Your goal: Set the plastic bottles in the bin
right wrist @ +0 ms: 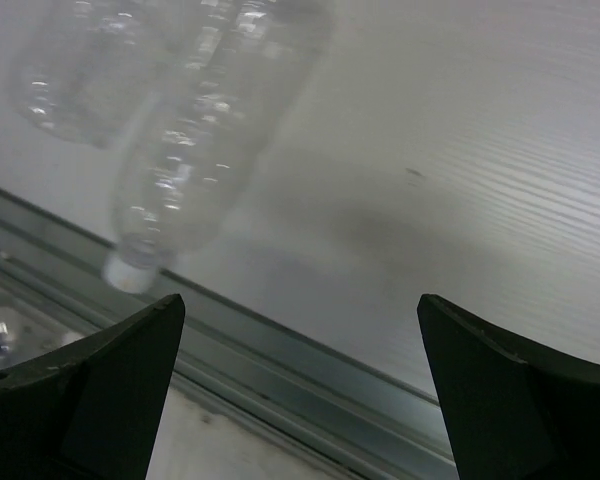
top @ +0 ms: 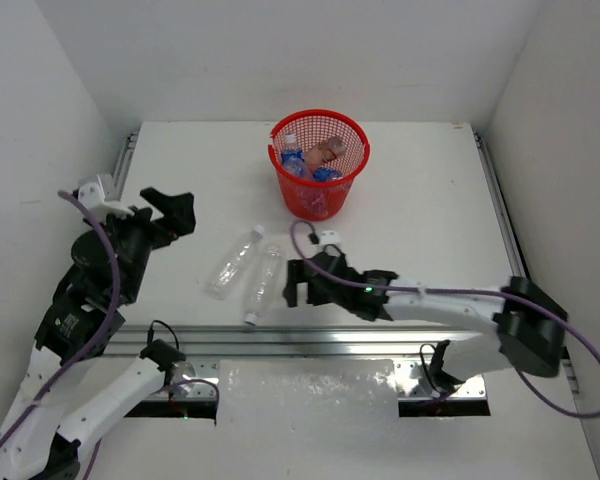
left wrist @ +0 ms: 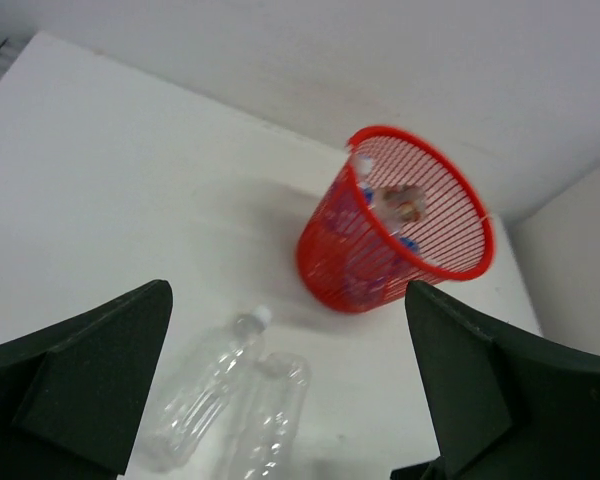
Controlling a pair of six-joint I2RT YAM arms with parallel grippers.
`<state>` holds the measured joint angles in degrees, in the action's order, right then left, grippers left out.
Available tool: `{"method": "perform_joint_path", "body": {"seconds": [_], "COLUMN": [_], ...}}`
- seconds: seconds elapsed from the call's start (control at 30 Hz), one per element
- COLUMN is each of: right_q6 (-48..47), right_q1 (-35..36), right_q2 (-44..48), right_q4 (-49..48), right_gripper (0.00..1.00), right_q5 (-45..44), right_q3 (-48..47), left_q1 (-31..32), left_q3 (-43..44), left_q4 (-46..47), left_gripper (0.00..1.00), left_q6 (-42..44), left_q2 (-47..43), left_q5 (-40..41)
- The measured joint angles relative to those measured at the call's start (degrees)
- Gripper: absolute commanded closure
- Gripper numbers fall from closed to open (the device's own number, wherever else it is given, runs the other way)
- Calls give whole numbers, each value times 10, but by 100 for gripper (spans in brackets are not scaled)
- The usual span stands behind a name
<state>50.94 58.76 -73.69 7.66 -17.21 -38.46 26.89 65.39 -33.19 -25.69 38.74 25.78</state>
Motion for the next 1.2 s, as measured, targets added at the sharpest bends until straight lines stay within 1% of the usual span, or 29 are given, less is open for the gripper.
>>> {"method": "perform_joint_path", "body": {"seconds": [0.03,0.07,0.13,0.23,0.3,0.37,0.43,0.5,0.53,0.57,0.6,0.67,0.7,0.73,0.77,0.83,0.87,0.9,0.93,0.97,1.03,1.07,1.13,1.2], "right_q6": [14,23,48,95,121,139,155,167,172,173,174,179,177,166,144,97,64,34,0,-45,-119,-149,-209,-251], "right_q1": [15,38,69,90,92,92,90,88,87,85,85,84,83,82,82,81,81,81,80,78,75,73,68,63], "right_q2": [-28,-74,-148,-246,-298,-336,-364,-386,-395,-402,-403,-396,-378,-355,-325,-257,-223,-184,-139,-91,16,64,157,226], "right_q4": [-4,-4,4,44,74,97,120,140,145,148,147,132,101,76,40,-21,-53,-87,-111,-165,-243,-271,-310,-331], "right_gripper": [1,1,1,1,1,1,1,4,7,20,28,39,46,51,62,74,79,81,80,79,81,85,91,89], "right_q5": [-17,-30,-63,-112,-137,-154,-166,-170,-170,-171,-172,-176,-180,-178,-176,-169,-166,-159,-151,-136,-88,-67,-16,29], "right_q3": [-25,-71,-151,-268,-325,-353,-362,-362,-361,-360,-353,-321,-288,-256,-213,-123,-80,-38,3,50,132,161,198,208], "left_q1": [0,0,0,0,0,0,0,0,0,0,0,0,0,0,0,0,0,0,0,0,0,3,17,56], "left_q3": [-31,-60,-110,-174,-187,-187,-187,-187,-187,-187,-187,-187,-187,-187,-187,-188,-191,-199,-209,-225,-265,-282,-309,-318], "left_q4": [0,-3,-16,-37,-53,-52,-52,-49,-48,-47,-45,-41,-39,-35,-31,-17,-3,18,38,68,135,163,226,273], "left_gripper": [0,0,0,0,0,0,0,0,0,0,0,0,0,0,0,0,0,0,0,0,0,0,0,0], "left_q6": [2,2,2,-1,-1,-1,-1,-1,-1,0,0,2,4,6,6,3,-2,-8,-15,-24,-46,-57,-77,-91], "left_q2": [-28,-46,-64,-80,-88,-91,-97,-104,-106,-107,-108,-108,-108,-108,-107,-103,-98,-92,-82,-68,-31,-11,33,84], "left_q5": [11,21,42,55,60,64,65,66,65,65,63,54,44,29,7,-48,-90,-132,-175,-229,-334,-380,-457,-498]}}
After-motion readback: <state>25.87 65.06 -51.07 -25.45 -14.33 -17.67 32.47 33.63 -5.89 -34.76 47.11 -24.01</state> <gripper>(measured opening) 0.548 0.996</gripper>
